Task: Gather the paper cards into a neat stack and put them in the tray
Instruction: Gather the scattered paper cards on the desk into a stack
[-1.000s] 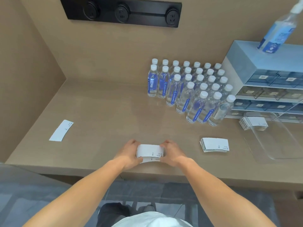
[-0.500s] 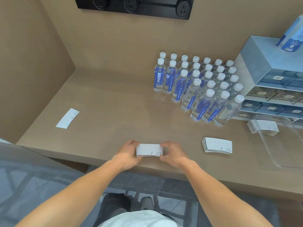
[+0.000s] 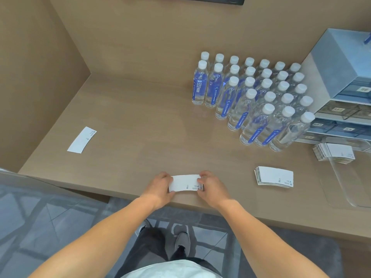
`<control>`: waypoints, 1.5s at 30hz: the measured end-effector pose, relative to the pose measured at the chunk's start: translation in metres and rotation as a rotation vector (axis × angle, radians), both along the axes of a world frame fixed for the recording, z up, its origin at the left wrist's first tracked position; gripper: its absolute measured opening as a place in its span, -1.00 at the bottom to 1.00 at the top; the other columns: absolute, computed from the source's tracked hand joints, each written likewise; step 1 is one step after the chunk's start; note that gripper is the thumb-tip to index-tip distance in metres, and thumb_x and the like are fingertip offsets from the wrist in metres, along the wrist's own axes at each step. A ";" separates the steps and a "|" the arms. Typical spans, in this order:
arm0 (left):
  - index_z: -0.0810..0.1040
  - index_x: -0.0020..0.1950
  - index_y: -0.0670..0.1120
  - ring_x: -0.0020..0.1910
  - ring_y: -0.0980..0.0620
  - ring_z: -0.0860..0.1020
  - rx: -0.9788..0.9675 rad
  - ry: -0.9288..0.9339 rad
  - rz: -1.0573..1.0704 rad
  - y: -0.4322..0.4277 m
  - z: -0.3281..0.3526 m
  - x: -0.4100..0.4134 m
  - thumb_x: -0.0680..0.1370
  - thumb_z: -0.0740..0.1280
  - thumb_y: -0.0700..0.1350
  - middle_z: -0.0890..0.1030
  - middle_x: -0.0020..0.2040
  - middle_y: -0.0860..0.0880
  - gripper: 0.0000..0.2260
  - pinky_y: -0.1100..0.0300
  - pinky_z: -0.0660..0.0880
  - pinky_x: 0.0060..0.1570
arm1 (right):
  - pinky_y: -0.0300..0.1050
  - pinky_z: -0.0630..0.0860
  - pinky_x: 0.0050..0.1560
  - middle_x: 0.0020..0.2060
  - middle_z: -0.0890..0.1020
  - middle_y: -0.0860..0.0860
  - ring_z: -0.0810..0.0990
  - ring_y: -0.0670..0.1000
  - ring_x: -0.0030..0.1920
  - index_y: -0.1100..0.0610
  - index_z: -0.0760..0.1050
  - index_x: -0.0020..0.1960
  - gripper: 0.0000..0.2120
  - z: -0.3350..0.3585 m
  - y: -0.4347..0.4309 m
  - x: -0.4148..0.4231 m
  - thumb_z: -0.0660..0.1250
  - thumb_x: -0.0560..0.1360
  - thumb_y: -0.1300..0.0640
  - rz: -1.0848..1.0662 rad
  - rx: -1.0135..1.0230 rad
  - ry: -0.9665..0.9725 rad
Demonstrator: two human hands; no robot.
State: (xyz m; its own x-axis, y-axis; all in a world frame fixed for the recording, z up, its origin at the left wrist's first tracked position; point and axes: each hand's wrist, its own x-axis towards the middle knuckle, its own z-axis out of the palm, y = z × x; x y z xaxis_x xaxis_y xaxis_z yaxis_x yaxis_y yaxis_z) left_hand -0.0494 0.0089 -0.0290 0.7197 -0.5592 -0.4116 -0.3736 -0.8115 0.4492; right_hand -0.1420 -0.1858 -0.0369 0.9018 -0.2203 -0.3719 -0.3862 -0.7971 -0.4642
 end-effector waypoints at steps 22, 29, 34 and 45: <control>0.51 -0.24 -0.20 -0.10 -0.19 0.62 -0.410 0.523 1.005 -0.015 0.007 0.003 0.51 0.16 -0.28 0.65 -0.11 -0.22 -0.82 0.09 0.42 -0.17 | -0.11 0.49 -0.04 0.02 0.63 0.01 0.58 0.13 0.05 0.17 0.54 0.16 -0.71 0.019 0.025 0.007 0.14 0.52 0.30 -0.706 0.482 0.071; 0.43 -0.28 -0.10 -0.15 -0.05 0.49 -0.374 0.576 0.856 -0.010 0.013 0.009 0.40 0.23 -0.22 0.56 -0.17 -0.13 -0.93 0.10 0.40 -0.08 | -0.24 0.43 0.09 0.33 0.55 0.04 0.53 0.07 0.27 0.18 0.38 0.42 -0.54 0.024 0.021 0.006 0.13 0.53 0.31 -0.667 0.471 0.103; 0.47 -0.28 -0.16 -0.21 -0.10 0.50 -0.303 0.527 0.800 -0.011 0.010 0.011 0.49 0.21 -0.26 0.55 -0.23 -0.16 -0.84 0.08 0.48 -0.14 | -0.26 0.40 0.12 0.30 0.57 0.02 0.54 0.06 0.29 0.18 0.46 0.35 -0.59 0.025 0.021 0.006 0.17 0.52 0.28 -0.642 0.400 0.089; 0.37 0.39 -0.10 0.31 -0.13 0.43 0.112 0.060 0.033 -0.025 0.018 0.011 0.33 0.54 -0.12 0.42 0.34 -0.08 -0.34 0.01 0.46 0.26 | -0.01 0.41 0.27 0.37 0.34 0.05 0.27 0.16 0.33 0.13 0.18 0.49 -0.31 0.017 0.016 0.017 0.36 0.42 0.22 0.030 -0.087 0.083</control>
State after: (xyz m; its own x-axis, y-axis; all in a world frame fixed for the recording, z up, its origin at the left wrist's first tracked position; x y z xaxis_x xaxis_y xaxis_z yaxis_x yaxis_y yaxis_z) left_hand -0.0382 -0.0158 -0.0112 0.7090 -0.4841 -0.5127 -0.3215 -0.8691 0.3759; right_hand -0.1253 -0.1693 -0.0196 0.8754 -0.2286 -0.4259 -0.3959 -0.8447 -0.3603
